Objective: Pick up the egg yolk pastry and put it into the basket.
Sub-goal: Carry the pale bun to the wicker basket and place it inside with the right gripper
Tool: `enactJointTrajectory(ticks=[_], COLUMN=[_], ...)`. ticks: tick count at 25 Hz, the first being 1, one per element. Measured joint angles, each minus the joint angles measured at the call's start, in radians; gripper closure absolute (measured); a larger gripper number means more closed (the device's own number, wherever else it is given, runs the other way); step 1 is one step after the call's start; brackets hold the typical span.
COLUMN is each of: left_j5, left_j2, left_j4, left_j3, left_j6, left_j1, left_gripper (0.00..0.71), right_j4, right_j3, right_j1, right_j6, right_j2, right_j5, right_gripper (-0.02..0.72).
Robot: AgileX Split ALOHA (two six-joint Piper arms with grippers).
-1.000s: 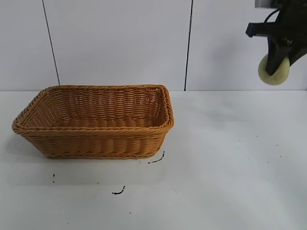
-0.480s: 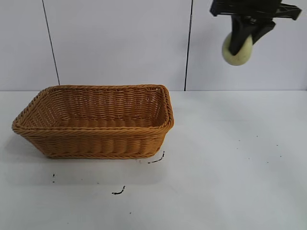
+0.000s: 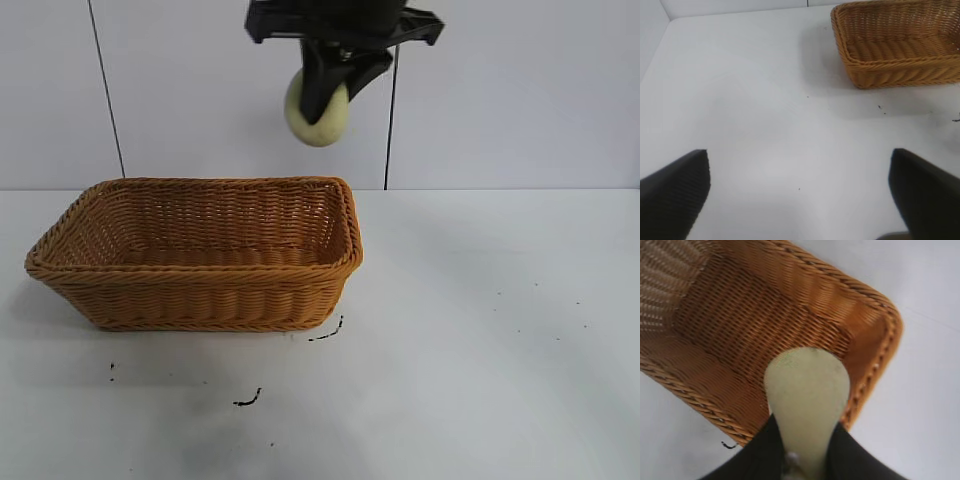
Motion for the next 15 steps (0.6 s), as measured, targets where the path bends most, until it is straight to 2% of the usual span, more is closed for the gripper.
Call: enactJointTrajectory(ticks=[4,11,12,13,15], left_j5=[0.000,0.000,0.000,0.000,0.000], left_j2=[0.000,0.000,0.000,0.000,0.000], left_j4=[0.000,0.000,0.000,0.000,0.000], left_j3=[0.000,0.000,0.000,0.000,0.000], left_j6=[0.000,0.000,0.000,0.000,0.000], left_j1=[0.000,0.000,0.000,0.000,0.000], left_gripper=[0.014,0.014,0.014,0.014,0.014], right_j4=[-0.001,0.008,0.008,0.008,0.009], right_j3=[-0.058,-0.103,-0.105,-0.107,-0.109], right_j1=[0.000,0.000,0.000,0.000,0.000], right_j6=[0.019,0.026,0.026,0.026,0.026], right_j2=[0.121,0.204,0.204,0.204,0.204], right_j5=[-0.056,-0.067,-0.067,-0.068,-0.068], right_gripper=[0.585,0.576,0.557,0.503,0.356])
